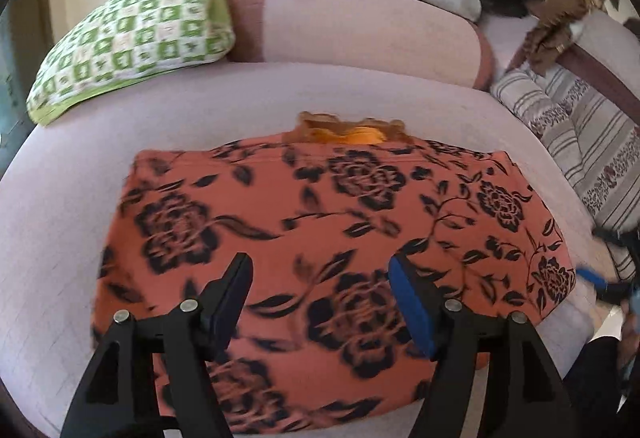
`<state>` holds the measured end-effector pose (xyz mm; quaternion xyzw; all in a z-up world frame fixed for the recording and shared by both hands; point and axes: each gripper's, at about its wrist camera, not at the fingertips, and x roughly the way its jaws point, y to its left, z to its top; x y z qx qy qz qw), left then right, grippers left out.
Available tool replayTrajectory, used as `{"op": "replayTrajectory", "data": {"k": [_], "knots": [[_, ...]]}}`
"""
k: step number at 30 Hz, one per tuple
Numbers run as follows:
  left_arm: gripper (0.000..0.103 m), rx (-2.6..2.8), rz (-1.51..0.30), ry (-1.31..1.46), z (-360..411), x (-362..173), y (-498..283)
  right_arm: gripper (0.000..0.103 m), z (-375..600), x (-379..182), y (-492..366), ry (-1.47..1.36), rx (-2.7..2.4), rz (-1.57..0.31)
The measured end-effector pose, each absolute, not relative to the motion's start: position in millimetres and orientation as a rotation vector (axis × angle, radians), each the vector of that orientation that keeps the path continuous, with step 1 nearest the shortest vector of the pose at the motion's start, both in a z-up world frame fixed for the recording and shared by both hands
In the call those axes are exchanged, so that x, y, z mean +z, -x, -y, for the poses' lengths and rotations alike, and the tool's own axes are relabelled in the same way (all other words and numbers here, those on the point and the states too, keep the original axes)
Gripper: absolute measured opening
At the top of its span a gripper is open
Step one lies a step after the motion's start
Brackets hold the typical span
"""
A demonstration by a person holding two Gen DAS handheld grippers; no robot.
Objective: Fold small clothes
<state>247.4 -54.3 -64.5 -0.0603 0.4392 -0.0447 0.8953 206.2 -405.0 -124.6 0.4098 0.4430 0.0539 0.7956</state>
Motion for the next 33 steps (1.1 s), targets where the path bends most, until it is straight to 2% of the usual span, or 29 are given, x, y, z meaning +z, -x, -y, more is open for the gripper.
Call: {"op": "replayTrajectory", "data": {"k": [5,9,11,12,15,17,18,20,21,23,24,25,27,29,33], "knots": [[0.071,-0.102,-0.927,0.099,70,-73,-264,0.082,389,-129,-281,-0.593,0.188,-1.095],[0.071,-0.087,-0.942,0.104,65,-81,-273,0.080,375,-154,-306,-0.507,0.252,-1.180],[0.071,-0.080,-0.935,0.107,61,-82,-275,0.049,373,-154,-306,-0.500,0.287,-1.183],[0.071,-0.075,-0.926,0.104,59,-81,-276,0.022,375,-156,-307,-0.522,0.304,-1.201],[0.071,-0.075,-0.902,0.111,56,-82,-277,0.022,377,-157,-309,-0.524,0.311,-1.199],[0.071,-0.078,-0.941,0.106,56,-90,-281,0.027,377,-159,-310,-0.521,0.319,-1.200],[0.071,-0.075,-0.959,0.100,56,-96,-283,0.033,378,-157,-310,-0.520,0.308,-1.203],[0.071,-0.061,-0.975,0.090,57,-99,-285,0.058,374,-156,-314,-0.513,0.284,-1.180],[0.071,-0.056,-0.949,0.100,57,-92,-283,0.064,372,-158,-316,-0.522,0.290,-1.174],[0.071,-0.058,-0.876,0.094,60,-74,-279,0.060,366,-161,-320,-0.520,0.324,-1.193],[0.071,-0.053,-0.869,0.081,62,-71,-281,0.035,364,-161,-322,-0.526,0.328,-1.200],[0.071,-0.043,-0.900,0.079,63,-78,-287,0.021,362,-162,-324,-0.533,0.334,-1.221],[0.071,-0.059,-1.069,0.041,69,-120,-305,0.020,355,-152,-325,-0.520,0.350,-1.214],[0.074,-0.050,-1.001,-0.006,74,-119,-302,0.018,341,-127,-324,-0.504,0.381,-1.182],[0.070,-0.078,-1.014,0.178,50,-104,-303,0.018,284,-58,-322,-0.401,0.460,-1.105]]}}
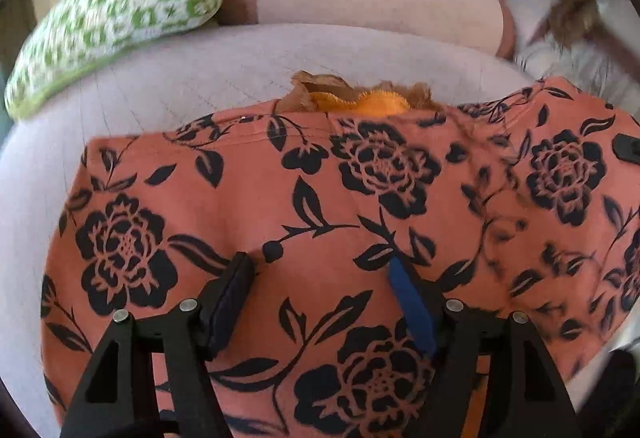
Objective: Fold small clothes
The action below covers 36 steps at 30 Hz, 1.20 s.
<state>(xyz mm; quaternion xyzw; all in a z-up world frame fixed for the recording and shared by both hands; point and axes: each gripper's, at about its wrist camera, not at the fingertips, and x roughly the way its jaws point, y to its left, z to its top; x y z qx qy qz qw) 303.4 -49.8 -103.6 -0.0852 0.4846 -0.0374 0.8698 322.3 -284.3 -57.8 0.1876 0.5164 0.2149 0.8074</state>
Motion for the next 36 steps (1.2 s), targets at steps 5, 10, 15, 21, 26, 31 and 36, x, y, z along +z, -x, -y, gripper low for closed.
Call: {"op": "replayTrajectory", "data": {"k": [5,10,15,21,26,31,36], "knots": [[0.070,0.006,-0.837,0.328,-16,-58,-257,0.018,179,-8,-316,-0.335,0.549,-1.103],[0.071,0.130,-0.807,0.416,-83,-59,-201,0.023,49,-38,-304,-0.313,0.637,-1.176],[0.071,0.128,-0.886,0.516,-105,-86,-185,0.075,1,-115,-302,-0.367,0.699,-1.341],[0.071,-0.084,-0.837,0.578,-68,-75,-189,0.087,87,-65,-274,-0.485,0.746,-1.090],[0.071,-0.054,-0.974,0.551,-41,-97,-224,0.090,155,-74,-259,-0.526,0.653,-1.043],[0.029,-0.147,-1.011,0.655,-40,-107,-222,0.091,158,-104,-250,-0.495,0.702,-1.090],[0.022,-0.158,-1.017,0.636,-50,-88,-233,0.090,142,-129,-248,-0.472,0.735,-1.156]]}}
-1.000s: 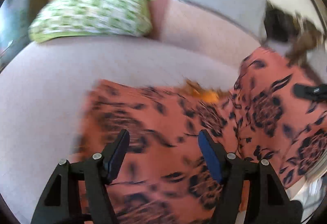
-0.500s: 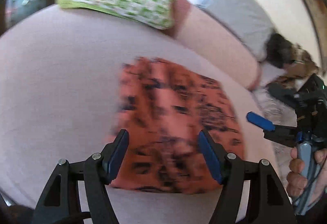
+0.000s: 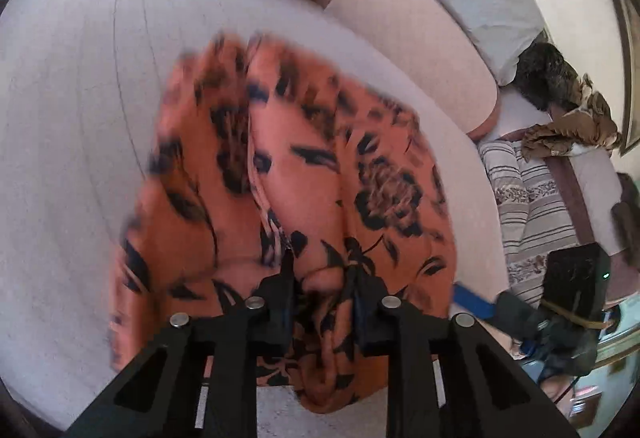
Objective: Fold small clothes
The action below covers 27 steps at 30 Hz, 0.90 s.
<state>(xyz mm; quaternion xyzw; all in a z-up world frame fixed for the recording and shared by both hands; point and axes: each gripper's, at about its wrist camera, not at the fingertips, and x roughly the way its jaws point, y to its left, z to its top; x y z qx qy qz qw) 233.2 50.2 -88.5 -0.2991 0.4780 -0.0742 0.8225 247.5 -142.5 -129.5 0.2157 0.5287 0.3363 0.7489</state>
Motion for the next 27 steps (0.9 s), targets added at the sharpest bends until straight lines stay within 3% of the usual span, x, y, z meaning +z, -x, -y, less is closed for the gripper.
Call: {"op": "replayTrajectory", "data": {"k": [2,5,9,11,20,22,23,25,27], "knots": [[0.021,-0.136,-0.927,0.497,-48,-46,-228,0.090,143,-125,-245,-0.490,0.755,-1.146],[0.022,-0.082,-0.873,0.369,-51,-25,-223,0.090,141,-113,-239,-0.473,0.781,-1.124],[0.024,-0.075,-1.076,0.491,-79,-103,-235,0.090,123,-111,-236,-0.381,0.793,-1.136],[0.026,-0.093,-1.070,0.567,-87,-127,-234,0.090,111,-116,-234,-0.333,0.787,-1.161],[0.028,-0.113,-1.002,0.556,-87,-110,-220,0.090,95,-114,-241,-0.304,0.791,-1.146],[0.041,-0.120,-1.029,0.570,-88,-116,-221,0.090,95,-120,-242,-0.300,0.781,-1.160],[0.041,-0.136,-1.051,0.598,-94,-119,-219,0.090,94,-123,-243,-0.302,0.782,-1.165],[0.038,-0.132,-1.043,0.591,-94,-119,-219,0.090,93,-124,-243,-0.307,0.788,-1.161],[0.023,-0.126,-1.054,0.527,-89,-114,-219,0.090,94,-125,-243,-0.320,0.793,-1.161]]}}
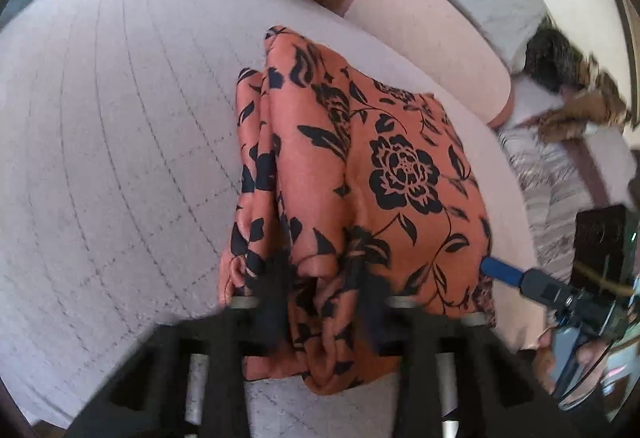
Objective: Fold small clothes
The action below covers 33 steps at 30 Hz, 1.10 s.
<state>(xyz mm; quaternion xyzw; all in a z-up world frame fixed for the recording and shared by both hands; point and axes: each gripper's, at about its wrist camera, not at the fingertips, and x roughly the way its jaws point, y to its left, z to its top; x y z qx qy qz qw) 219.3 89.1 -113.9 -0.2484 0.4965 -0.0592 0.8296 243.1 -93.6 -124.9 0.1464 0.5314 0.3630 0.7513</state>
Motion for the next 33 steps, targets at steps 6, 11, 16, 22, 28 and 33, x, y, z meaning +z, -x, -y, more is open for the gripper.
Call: {"op": "replayTrajectory", "data": {"k": [6,11,16,22,28,33], "knots": [[0.020,-0.125,-0.992,0.391,-91,-74,-227,0.090,92,-115,-240,-0.321,0.819,-1.151],[0.023,-0.103,-1.095,0.387,-100,-118,-233,0.090,82,-118,-242,-0.299,0.828,-1.168],[0.030,-0.097,-1.076,0.428,-102,-121,-224,0.090,83,-117,-243,-0.269,0.807,-1.152],[0.046,-0.029,-1.051,0.411,-101,-104,-219,0.091,82,-145,-252,-0.306,0.774,-1.226],[0.048,-0.075,-0.823,0.316,-77,-35,-231,0.091,90,-151,-255,-0.394,0.803,-1.235],[0.047,-0.025,-1.035,0.246,-63,-94,-285,0.091,91,-150,-253,-0.366,0.829,-1.241]]}}
